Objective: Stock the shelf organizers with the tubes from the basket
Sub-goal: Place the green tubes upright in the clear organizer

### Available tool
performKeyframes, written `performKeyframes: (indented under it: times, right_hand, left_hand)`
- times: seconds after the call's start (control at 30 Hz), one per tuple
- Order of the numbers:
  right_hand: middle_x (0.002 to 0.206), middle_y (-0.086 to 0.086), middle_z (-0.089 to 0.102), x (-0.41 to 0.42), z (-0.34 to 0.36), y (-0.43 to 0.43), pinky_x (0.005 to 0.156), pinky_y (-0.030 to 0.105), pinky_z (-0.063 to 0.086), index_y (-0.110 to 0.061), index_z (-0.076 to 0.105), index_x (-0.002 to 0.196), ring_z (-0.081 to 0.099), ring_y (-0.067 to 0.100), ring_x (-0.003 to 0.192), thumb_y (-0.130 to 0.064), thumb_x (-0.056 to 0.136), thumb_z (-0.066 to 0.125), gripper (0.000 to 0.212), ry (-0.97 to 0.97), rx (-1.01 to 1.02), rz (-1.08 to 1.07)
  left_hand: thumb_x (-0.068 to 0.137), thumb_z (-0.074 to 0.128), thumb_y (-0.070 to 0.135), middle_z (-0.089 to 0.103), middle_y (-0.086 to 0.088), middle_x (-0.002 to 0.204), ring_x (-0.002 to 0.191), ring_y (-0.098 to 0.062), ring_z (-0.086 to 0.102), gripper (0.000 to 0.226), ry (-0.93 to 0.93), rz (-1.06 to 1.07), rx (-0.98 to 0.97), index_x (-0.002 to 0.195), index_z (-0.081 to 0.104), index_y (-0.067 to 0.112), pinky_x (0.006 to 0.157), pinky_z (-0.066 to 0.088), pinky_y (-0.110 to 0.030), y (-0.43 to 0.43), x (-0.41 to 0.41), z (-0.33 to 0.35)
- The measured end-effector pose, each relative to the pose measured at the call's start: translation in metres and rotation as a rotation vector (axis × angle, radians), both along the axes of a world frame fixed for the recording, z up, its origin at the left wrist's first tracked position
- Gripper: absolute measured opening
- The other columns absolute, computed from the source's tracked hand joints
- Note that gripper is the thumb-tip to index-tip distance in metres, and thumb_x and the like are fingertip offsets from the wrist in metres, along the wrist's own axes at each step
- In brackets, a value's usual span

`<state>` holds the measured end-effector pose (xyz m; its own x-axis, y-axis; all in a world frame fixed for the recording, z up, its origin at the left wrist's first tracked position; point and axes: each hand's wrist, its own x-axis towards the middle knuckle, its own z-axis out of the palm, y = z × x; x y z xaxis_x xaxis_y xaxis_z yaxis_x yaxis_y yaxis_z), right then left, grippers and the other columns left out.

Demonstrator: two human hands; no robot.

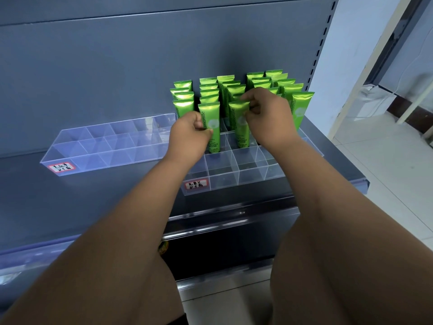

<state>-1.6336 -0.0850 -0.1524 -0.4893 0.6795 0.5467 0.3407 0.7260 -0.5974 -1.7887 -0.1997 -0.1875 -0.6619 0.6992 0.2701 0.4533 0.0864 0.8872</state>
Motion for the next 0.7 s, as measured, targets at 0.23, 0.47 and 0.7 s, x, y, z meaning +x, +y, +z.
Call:
performKeyframes:
  times: [0.23,0.47,0.7]
  right_hand:
    - [0.086,0.004,0.065,0.0007,0.0002,0.0011,0.073,0.039,0.056,-0.017,0.069,0.117,0.065,0.027,0.080,0.002,0.081,0.057,0.042,-0.016,0.026,-0.046]
    - [0.086,0.004,0.067,0.0000,0.0018,-0.0020,0.064,0.028,0.041,-0.016,0.072,0.119,0.062,0.029,0.080,-0.001,0.077,0.055,0.048,-0.065,0.202,-0.035]
    - [0.116,0.005,0.071,-0.0018,0.0027,-0.0042,0.069,0.039,0.057,-0.021,0.072,0.120,0.067,0.034,0.093,-0.003,0.075,0.053,0.052,-0.120,0.322,-0.058]
  left_hand:
    - [0.086,0.072,0.000,0.046,-0.009,0.080,0.071,-0.022,0.051,0.034,-0.006,0.009,-0.008,0.079,0.043,0.018,0.067,0.048,-0.034,-0.0001,0.0000,0.0003]
    - [0.085,0.071,-0.002,0.048,-0.007,0.084,0.075,-0.020,0.050,0.027,-0.020,-0.001,0.003,0.088,0.050,0.014,0.072,0.049,-0.034,0.0012,0.0010,-0.0004]
    - [0.086,0.072,-0.001,0.052,-0.002,0.085,0.082,-0.020,0.055,0.038,-0.038,0.013,0.011,0.086,0.048,0.028,0.086,0.057,-0.047,0.0015,0.0004,-0.0008]
